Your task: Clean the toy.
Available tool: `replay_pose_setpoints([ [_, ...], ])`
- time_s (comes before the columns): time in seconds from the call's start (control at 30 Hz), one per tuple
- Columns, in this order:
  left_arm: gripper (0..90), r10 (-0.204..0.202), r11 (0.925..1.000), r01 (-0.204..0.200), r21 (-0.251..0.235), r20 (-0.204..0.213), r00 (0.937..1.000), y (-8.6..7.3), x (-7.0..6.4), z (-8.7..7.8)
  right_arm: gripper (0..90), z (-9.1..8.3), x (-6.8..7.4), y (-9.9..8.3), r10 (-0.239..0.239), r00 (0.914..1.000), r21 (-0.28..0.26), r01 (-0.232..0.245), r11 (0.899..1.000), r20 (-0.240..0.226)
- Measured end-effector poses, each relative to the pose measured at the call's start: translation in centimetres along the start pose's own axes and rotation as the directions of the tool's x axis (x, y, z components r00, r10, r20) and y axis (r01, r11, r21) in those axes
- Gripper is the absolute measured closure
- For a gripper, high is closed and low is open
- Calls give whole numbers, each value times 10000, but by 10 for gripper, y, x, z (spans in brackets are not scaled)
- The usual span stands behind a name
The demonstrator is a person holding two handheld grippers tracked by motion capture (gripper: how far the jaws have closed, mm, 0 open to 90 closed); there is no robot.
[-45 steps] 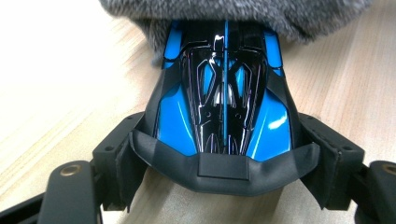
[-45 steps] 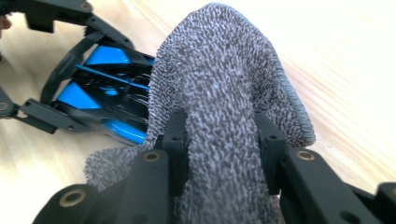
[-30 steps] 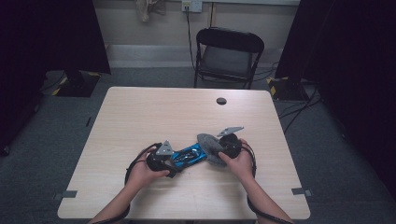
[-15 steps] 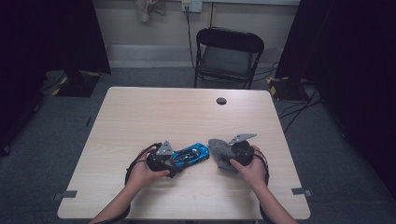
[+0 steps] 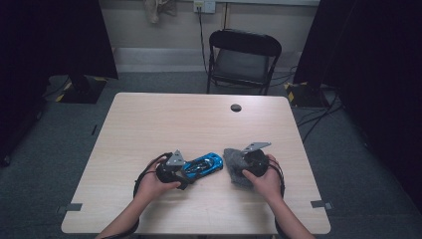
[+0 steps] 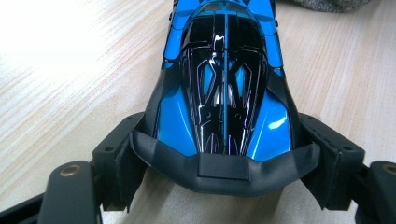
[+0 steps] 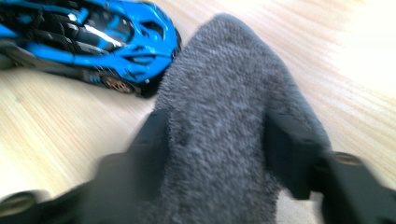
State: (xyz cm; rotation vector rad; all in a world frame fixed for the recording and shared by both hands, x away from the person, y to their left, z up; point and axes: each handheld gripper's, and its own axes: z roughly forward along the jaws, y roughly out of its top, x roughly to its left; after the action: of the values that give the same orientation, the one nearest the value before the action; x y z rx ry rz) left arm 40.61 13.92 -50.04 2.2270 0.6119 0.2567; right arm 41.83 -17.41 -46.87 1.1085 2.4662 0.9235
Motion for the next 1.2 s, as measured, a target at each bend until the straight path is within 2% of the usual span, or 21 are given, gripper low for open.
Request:
replay_pose_setpoints([
  [0.03, 240, 40, 10000, -40, 6, -90, 10000, 0, -1, 0, 514, 4, -1, -3, 112, 9999, 45, -112, 9999, -125],
  [0.13, 228, 15, 10000, -16, -44, -154, 9999, 0, -2, 0, 550, 6, -2, -5, 187, 9998, 43, -187, 9998, -116],
  [0.17, 221, 132, 9999, -132, 0, -178, 9998, 0, -2, 0, 576, 7, -2, -6, 172, 9998, 20, -172, 9998, -130],
  [0.47, 180, 207, 9998, -207, -12, 38, 9998, -3, -2, -4, 603, 7, -2, -6, 114, 9999, 19, -114, 9999, -73],
  [0.73, 183, 403, 9992, -403, -18, -39, 9992, -1, -3, -17, 620, 7, -4, -7, 198, 9997, -11, -198, 9998, -121],
  [0.77, 183, 318, 9993, -317, -194, 48, 9995, 0, -2, -21, 621, 7, -3, -7, 175, 9998, 7, -174, 9998, -94],
  [0.87, 185, 190, 9994, -186, -283, 136, 9997, 1, 0, -24, 622, 7, -4, -7, 189, 9997, 4, -189, 9998, -121],
  [0.9, 185, 31, 9985, -24, -555, 129, 9999, 2, 2, -28, 623, 7, -4, -7, 185, 9997, 3, -184, 9998, -127],
  [0.97, 185, 38, 9977, -28, -680, 153, 9999, 5, 4, -30, 624, 7, -4, -7, 162, 9998, 3, -162, 9999, -117],
  [1.0, 185, -92, 9951, 108, -984, 161, 9998, 11, 7, -33, 630, 7, -3, -7, 142, 9999, -8, -142, 9999, -88],
  [1.13, 206, -189, 9944, 190, -1043, 18, 9998, 17, 12, -31, 637, 8, -2, -7, 125, 9999, 7, -125, 9999, -55],
  [1.2, 226, -309, 9958, 324, -853, 187, 9993, 17, 16, -23, 651, 7, -2, -8, 7, 10000, -27, -7, 10000, -26],
])
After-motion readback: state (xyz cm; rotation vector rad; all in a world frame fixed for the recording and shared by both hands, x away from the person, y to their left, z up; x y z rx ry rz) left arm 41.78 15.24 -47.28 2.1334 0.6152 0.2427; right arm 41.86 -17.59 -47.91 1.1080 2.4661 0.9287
